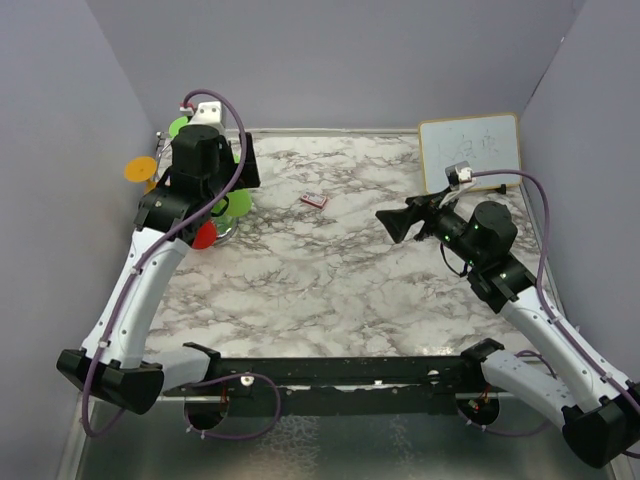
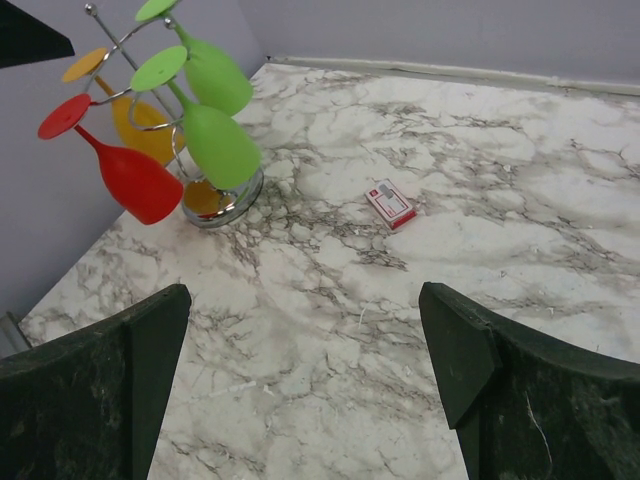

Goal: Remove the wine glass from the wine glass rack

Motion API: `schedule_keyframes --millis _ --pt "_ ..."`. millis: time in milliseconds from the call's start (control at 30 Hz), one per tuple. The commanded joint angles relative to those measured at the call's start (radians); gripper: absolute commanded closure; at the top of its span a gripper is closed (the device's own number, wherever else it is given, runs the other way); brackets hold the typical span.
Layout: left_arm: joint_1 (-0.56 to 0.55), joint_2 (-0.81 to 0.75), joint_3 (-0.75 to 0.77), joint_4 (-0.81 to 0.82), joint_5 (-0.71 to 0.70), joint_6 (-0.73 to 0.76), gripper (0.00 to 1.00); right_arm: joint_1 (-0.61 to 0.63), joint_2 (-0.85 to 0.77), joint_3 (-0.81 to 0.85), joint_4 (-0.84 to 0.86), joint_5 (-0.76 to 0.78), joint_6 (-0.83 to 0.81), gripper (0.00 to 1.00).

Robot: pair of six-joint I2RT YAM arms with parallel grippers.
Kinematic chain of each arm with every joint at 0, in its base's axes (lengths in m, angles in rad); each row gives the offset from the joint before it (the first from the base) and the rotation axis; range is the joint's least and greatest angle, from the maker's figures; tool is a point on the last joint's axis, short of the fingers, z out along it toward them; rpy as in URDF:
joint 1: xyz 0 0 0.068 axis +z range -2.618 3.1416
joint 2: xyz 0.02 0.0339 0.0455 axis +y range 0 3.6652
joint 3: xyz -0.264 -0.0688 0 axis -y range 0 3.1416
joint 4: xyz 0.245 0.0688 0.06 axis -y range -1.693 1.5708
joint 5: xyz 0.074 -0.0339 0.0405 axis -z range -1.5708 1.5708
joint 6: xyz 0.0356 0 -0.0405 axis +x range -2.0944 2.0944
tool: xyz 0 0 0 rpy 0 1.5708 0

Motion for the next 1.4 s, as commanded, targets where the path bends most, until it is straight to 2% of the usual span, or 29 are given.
schedule_keyframes --millis 0,100,433,533,700,833,1033,1233,1367 --pt "0.055 0.016 0.066 -0.048 -0.075 0.004 0.01 0.008 -0.006 -0.01 -0.006 -0.006 -0.029 0.0" --pt "0.105 0.045 0.075 -0.052 0.029 -0.042 0.01 0.007 -0.002 -0.008 -0.007 -0.006 -0.028 0.0" --pt "0.252 0.057 0.078 -0.046 0.113 -0.146 0.01 0.007 0.011 -0.002 -0.01 -0.012 -0.026 0.0" --pt "0.336 0.01 0.02 -0.043 0.144 -0.175 0.01 0.007 0.008 -0.002 -0.011 -0.017 -0.024 0.0" --pt "0.541 -0.091 -0.06 -0.053 0.19 -0.2 0.01 0.007 0.01 -0.002 -0.002 -0.041 -0.018 0.0" --pt "0.6 -0.183 -0.156 -0.057 0.155 -0.288 0.01 0.008 0.021 0.007 -0.004 -0.082 -0.009 0.0" --pt "0.655 -0.32 -0.345 0.008 0.278 -0.478 0.01 0.008 0.022 0.007 0.005 -0.146 0.004 0.0" --pt "0.661 -0.399 -0.464 0.143 0.389 -0.671 0.01 0.038 -0.02 -0.01 -0.002 -0.091 -0.024 0.0" --pt "0.661 -0.41 -0.518 0.166 0.398 -0.79 0.04 0.053 -0.038 -0.021 -0.002 -0.068 -0.031 0.0"
